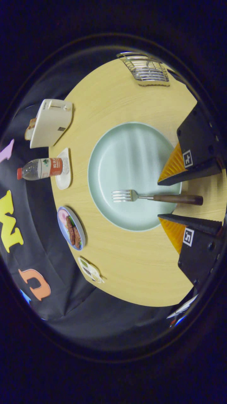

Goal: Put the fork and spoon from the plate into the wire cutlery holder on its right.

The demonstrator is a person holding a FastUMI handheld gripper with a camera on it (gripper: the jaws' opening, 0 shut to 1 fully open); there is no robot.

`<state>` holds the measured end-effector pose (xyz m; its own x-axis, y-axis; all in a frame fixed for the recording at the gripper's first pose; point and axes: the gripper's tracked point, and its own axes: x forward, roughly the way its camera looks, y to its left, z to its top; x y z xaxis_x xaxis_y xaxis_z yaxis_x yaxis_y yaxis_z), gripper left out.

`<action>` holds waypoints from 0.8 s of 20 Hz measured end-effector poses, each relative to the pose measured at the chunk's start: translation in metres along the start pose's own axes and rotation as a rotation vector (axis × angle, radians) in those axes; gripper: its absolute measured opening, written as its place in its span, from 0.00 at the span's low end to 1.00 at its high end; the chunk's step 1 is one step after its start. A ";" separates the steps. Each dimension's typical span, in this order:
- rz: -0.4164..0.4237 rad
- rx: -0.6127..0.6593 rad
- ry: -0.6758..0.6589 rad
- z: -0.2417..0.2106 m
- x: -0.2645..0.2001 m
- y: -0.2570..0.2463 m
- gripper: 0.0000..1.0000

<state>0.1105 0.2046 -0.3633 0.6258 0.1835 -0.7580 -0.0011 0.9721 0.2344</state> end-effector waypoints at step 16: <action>0.044 -0.124 0.019 -0.002 -0.058 -0.019 0.03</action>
<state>0.0725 0.1760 -0.3253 0.6085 0.2283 -0.7600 -0.1257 0.9734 0.1918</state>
